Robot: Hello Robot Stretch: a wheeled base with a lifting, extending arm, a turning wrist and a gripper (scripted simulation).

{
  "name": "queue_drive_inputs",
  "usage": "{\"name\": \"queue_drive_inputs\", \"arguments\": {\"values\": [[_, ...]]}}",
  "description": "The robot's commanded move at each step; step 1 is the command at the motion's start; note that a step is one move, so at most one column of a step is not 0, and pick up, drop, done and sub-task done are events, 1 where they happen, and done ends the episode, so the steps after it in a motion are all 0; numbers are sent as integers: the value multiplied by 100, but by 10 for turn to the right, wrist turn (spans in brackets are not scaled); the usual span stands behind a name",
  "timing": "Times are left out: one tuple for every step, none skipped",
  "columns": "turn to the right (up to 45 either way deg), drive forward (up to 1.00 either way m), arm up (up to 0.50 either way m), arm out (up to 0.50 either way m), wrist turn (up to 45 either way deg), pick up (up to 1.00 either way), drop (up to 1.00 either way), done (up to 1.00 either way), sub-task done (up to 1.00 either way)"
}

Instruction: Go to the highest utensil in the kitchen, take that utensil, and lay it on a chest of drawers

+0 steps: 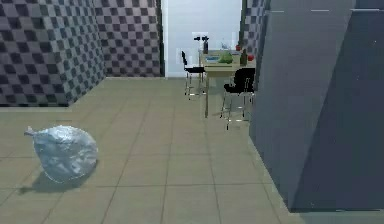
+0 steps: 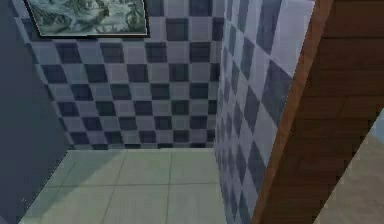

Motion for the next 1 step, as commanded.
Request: {"name": "queue_drive_inputs", "arguments": {"values": [[-450, 0, 0, 0, 0, 0, 0, 0, 0]]}}
